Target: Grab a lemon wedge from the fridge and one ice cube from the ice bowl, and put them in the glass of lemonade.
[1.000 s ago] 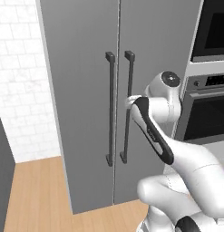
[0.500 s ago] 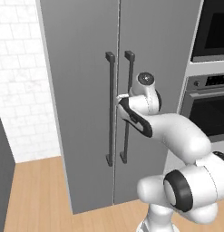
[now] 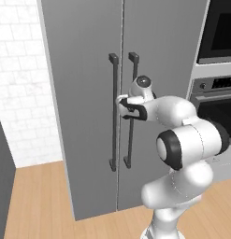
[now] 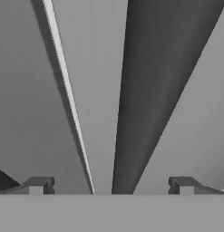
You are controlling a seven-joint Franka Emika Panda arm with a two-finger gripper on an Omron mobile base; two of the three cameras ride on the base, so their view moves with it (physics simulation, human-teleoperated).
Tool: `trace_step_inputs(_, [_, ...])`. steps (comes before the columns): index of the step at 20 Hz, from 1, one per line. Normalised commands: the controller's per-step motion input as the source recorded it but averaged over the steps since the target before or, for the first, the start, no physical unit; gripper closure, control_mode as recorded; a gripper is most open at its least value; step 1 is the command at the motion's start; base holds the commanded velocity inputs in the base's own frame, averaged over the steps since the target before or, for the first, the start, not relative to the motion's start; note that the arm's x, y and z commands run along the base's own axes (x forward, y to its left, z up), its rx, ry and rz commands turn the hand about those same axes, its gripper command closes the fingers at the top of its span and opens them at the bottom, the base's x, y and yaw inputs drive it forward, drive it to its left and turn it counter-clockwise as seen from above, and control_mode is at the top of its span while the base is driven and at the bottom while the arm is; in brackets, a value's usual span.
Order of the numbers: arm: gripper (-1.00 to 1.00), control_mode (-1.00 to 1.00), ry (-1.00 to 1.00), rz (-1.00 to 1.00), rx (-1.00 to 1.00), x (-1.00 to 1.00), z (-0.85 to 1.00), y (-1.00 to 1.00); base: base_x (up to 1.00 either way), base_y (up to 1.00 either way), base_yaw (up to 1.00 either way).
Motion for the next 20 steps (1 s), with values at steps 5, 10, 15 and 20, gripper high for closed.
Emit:
trace_step_inputs(5, [-1.0, -1.0, 0.01, 0.04, 0.02, 0.71, -0.18, -0.28, 0.0, 0.0, 0.0])
trace_step_inputs(10, [-1.0, -1.0, 0.01, 0.04, 0.0, 0.51, -0.23, -0.03, 0.0, 0.0, 0.0])
trace_step_inputs(15, [-1.0, -1.0, 0.0, 0.03, 0.0, 0.41, -0.1, 0.0, 0.0, 0.0, 0.0])
trace_step_inputs(20, [1.0, -1.0, 0.02, 0.0, 0.0, 0.47, -0.02, 0.14, 0.0, 0.0, 0.0])
